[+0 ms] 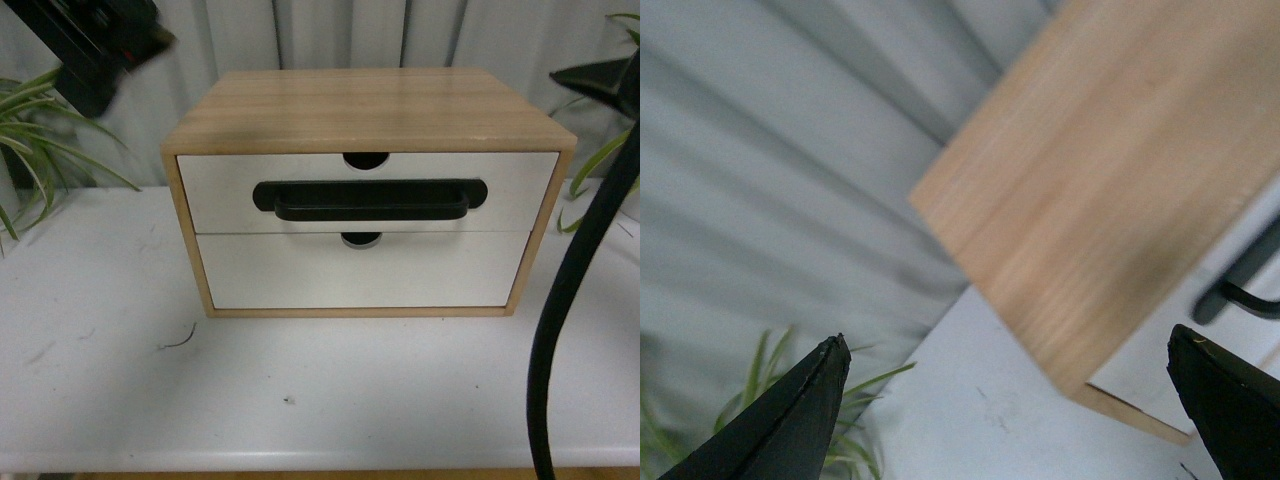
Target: Close drawer sideways
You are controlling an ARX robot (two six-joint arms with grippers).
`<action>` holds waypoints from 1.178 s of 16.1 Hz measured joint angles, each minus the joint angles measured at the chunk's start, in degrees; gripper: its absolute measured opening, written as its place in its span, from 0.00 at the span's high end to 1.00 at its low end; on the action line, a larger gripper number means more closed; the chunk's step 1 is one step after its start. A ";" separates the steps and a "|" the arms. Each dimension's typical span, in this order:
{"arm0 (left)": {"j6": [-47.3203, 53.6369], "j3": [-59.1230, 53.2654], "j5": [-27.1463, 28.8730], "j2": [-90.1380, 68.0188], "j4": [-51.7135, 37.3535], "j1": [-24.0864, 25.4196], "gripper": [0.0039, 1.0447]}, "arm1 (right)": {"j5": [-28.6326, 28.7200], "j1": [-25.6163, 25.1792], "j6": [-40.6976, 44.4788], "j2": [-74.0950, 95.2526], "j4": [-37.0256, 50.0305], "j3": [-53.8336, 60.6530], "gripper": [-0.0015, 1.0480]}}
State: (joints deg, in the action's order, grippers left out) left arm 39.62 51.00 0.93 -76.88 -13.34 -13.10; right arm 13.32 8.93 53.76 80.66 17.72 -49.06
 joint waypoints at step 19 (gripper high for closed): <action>-39.43 -43.58 -3.28 59.45 3.50 16.15 0.99 | -13.38 -8.94 -53.88 -74.93 -19.10 42.05 0.98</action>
State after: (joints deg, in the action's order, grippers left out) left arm 0.19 7.42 -2.35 -17.43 -9.85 3.05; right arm -0.05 -0.01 -0.12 5.74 -1.39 -7.01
